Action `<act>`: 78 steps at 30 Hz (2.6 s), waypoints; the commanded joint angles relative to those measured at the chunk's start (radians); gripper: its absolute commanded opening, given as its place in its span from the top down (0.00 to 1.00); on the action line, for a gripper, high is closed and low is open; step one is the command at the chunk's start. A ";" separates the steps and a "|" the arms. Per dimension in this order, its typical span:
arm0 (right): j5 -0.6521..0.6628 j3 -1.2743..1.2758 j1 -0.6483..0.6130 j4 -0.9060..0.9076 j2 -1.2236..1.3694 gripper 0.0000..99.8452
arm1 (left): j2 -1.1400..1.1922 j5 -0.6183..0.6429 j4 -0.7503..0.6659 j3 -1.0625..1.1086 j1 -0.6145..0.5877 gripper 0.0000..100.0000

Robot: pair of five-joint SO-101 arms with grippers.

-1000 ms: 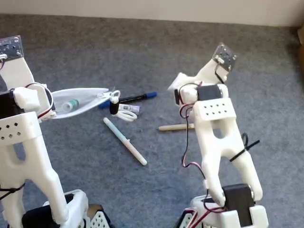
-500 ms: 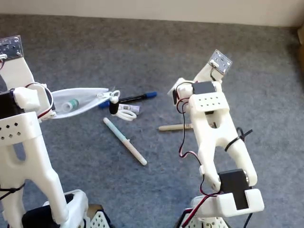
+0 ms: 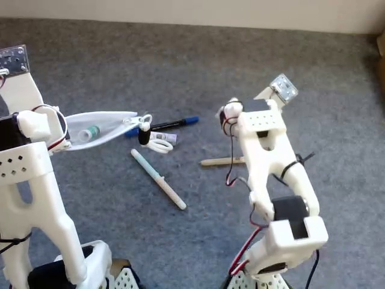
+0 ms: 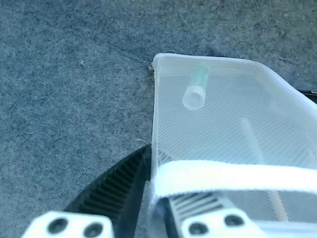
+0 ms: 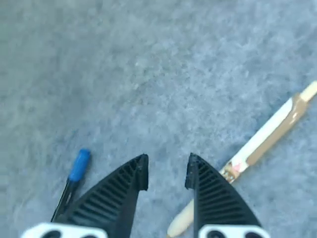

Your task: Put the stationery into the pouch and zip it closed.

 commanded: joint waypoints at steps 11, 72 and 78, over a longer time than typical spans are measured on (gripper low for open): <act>-0.017 -0.188 0.076 -0.008 0.151 0.88 | 0.015 0.008 -0.020 0.002 -0.008 0.99; -0.009 -0.088 0.234 0.170 0.160 0.88 | 0.013 0.008 -0.061 0.068 -0.004 0.99; -0.009 -0.036 0.199 0.119 0.160 0.88 | 0.013 0.008 -0.061 0.068 -0.004 0.99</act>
